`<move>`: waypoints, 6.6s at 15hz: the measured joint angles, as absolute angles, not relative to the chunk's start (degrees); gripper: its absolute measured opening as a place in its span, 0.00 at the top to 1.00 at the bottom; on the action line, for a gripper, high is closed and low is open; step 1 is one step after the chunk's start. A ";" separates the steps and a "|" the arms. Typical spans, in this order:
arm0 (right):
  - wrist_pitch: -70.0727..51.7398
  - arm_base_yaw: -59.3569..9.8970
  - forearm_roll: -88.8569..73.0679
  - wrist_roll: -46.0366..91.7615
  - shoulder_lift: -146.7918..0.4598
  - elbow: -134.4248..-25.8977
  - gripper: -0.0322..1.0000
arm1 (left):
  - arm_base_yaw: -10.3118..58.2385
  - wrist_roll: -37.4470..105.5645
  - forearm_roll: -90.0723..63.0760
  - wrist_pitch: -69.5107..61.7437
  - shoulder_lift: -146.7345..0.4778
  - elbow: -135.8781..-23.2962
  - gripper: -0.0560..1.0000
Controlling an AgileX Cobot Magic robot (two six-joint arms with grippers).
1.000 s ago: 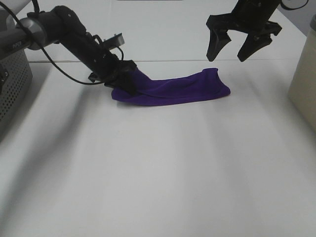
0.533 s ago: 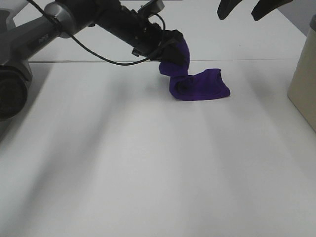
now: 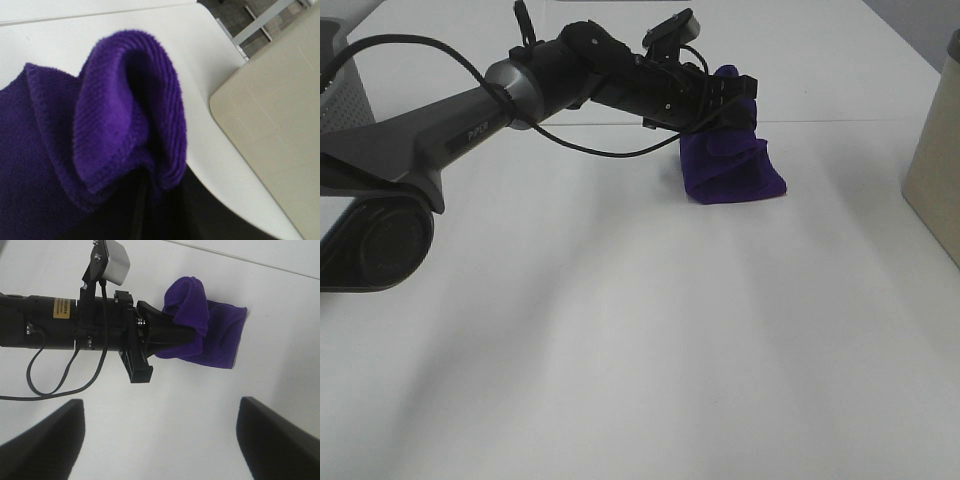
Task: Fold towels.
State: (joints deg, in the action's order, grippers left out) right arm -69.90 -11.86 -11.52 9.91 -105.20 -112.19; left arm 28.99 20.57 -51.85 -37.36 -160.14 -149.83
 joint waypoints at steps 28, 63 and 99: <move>-62.68 -11.86 -36.90 36.96 -124.39 -112.19 0.24 | 12.15 22.00 -41.65 -54.09 -144.50 -149.89 0.39; -69.84 -9.57 -37.13 32.89 -156.36 -141.98 0.28 | 11.17 21.83 -35.64 -64.06 -144.44 -149.89 0.39; -69.79 0.63 -43.03 25.90 -145.13 -142.44 0.19 | 11.17 17.36 -32.43 -66.29 -144.44 -149.89 0.39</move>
